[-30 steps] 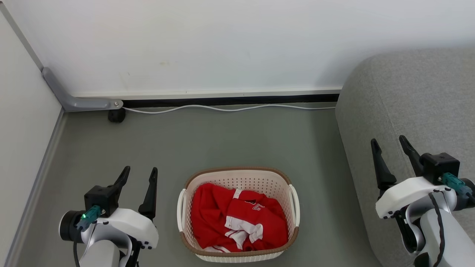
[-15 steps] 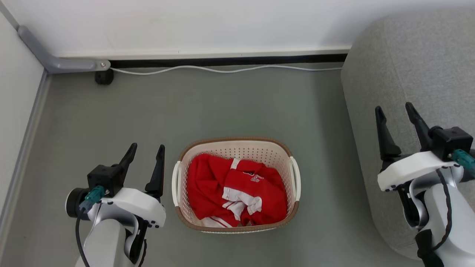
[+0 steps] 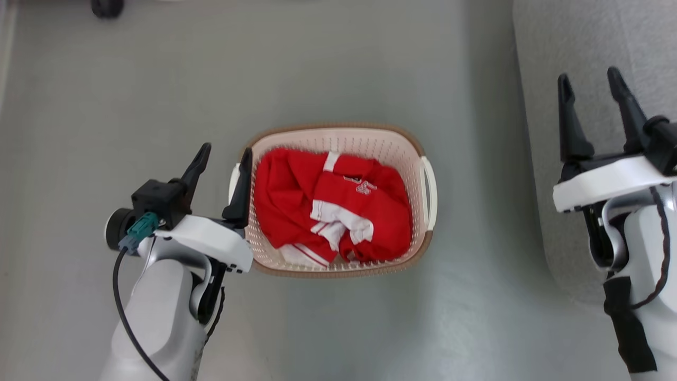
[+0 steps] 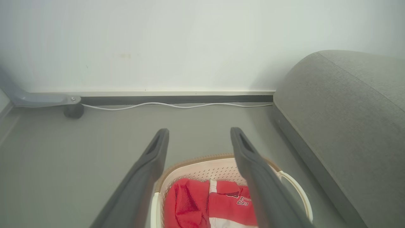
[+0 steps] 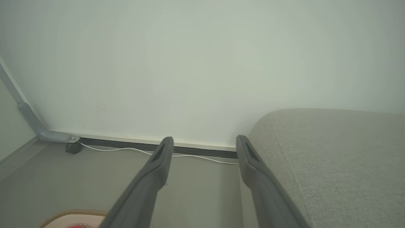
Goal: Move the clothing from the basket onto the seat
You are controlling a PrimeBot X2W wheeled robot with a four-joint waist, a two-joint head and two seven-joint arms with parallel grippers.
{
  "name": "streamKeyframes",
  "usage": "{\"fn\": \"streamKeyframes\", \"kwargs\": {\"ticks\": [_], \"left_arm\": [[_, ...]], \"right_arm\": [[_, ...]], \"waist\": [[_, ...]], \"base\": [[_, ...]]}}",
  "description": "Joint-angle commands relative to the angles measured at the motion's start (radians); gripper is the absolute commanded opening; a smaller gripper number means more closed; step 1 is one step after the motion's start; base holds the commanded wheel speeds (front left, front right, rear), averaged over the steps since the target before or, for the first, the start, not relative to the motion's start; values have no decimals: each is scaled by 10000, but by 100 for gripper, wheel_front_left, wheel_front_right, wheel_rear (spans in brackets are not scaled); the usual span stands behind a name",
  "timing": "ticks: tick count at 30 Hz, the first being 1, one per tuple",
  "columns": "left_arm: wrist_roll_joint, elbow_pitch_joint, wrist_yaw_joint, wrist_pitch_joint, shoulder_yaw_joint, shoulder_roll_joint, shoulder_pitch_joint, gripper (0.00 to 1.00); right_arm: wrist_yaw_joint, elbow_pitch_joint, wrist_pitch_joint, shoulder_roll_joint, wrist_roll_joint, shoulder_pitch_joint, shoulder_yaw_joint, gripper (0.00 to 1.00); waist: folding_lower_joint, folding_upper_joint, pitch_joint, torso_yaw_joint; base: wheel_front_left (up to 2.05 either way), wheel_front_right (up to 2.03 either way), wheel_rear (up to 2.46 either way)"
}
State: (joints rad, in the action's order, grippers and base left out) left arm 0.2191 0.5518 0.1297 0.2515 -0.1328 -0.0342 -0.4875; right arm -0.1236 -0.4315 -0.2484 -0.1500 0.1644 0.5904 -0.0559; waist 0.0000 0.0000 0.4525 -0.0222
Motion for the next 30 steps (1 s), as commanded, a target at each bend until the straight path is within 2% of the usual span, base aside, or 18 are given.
{"fn": "streamKeyframes", "kwargs": {"ticks": [1, 16, 30], "left_arm": [[123, -225, 10, 103, 132, -164, -329, 100], [572, 1, 10, 103, -1068, -161, -1628, 100], [579, 1731, 10, 103, -2787, -269, -3232, 100]], "right_arm": [[-71, 329, -134, 20, -154, 228, -94, 100], [-71, 1276, -134, 375, -247, 1419, 221, 100], [-71, 2353, -134, 710, -196, 2097, -88, 100]], "waist": [[0, 0, 720, -92], [0, 0, 2688, -451], [0, 0, 3894, -1136]], "base": [[0, 0, 0], [0, 0, 0], [0, 0, 0]]}}
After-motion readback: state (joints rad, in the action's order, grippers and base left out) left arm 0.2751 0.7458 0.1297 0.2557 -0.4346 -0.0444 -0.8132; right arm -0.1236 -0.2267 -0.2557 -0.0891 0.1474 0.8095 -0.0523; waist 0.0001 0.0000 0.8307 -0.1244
